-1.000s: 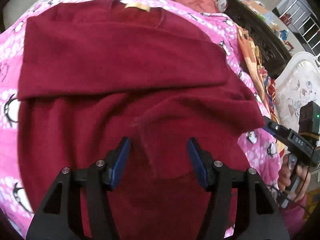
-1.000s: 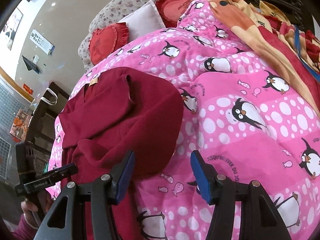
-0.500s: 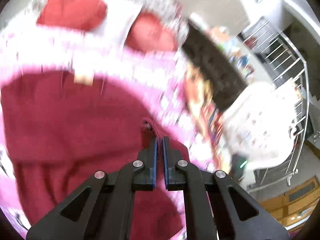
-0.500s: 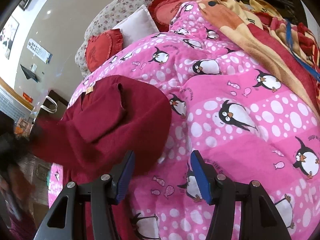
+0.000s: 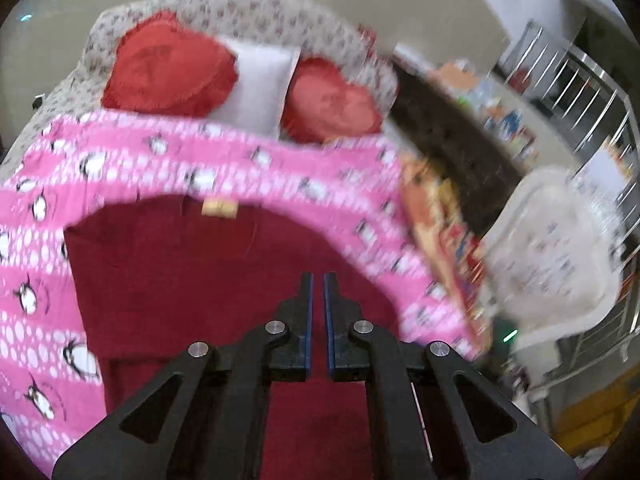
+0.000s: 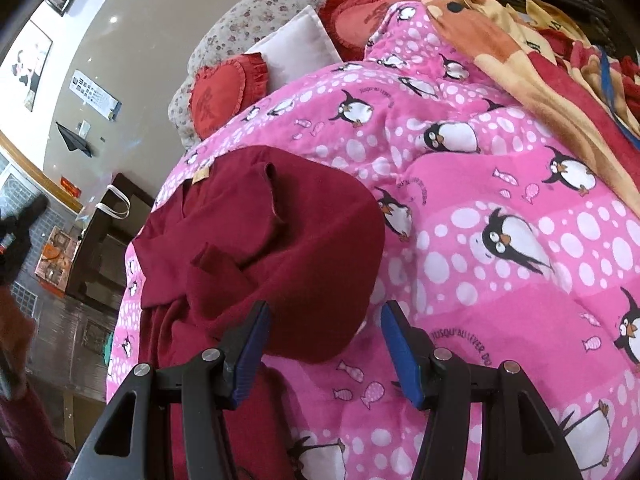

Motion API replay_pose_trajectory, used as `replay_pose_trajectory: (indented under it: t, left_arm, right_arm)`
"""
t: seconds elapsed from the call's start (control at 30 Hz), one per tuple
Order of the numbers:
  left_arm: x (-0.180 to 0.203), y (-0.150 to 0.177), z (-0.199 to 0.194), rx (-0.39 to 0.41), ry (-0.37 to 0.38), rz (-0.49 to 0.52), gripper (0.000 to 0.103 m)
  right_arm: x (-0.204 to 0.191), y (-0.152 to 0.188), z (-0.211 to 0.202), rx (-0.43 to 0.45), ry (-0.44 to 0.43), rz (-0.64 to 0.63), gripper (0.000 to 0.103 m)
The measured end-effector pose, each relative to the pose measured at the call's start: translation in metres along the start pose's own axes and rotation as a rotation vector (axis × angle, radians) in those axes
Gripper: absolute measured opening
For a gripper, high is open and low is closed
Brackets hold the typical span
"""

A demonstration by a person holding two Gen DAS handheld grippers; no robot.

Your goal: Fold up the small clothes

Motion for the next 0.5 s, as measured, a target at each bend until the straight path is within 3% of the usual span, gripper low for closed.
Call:
replay_pose_trajectory:
  t: [0.07, 0.13, 0.2, 0.37, 0.5]
  left_arm:
    - [-0.007, 0.022, 0.026, -0.06, -0.058, 0.015, 0.021]
    - [-0.016, 0.042, 0.047, -0.095, -0.082, 0.011, 0.046]
    - [-0.027, 0.058, 0.071, -0.124, -0.078, -0.015, 0.054]
    - [-0.046, 0.07, 0.105, -0.184, -0.155, -0.008, 0.054]
    - [-0.057, 0.066, 0.089, -0.142, -0.102, -0.064, 0.054]
  right_arm:
    - [-0.008, 0.0, -0.002, 0.008, 0.008, -0.036, 0.055]
    - [-0.023, 0.0, -0.006, 0.028, -0.005, -0.097, 0.055]
    - [-0.043, -0.001, -0.006, 0.039, -0.025, -0.175, 0.055]
    - [-0.091, -0.005, 0.011, 0.022, -0.078, -0.314, 0.055]
    - [-0.126, -0.015, 0.046, -0.029, -0.083, -0.457, 0.055]
Point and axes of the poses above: each gripper's, at about its wrist camera, not at the fingertips, and z roughly the way its jaws point, x to its right, y to its underside, the point moved 3 cm from there along z, roughly the way its jaws point, and after that the axes turned 3 degrees about x, right-handed, at the moved point
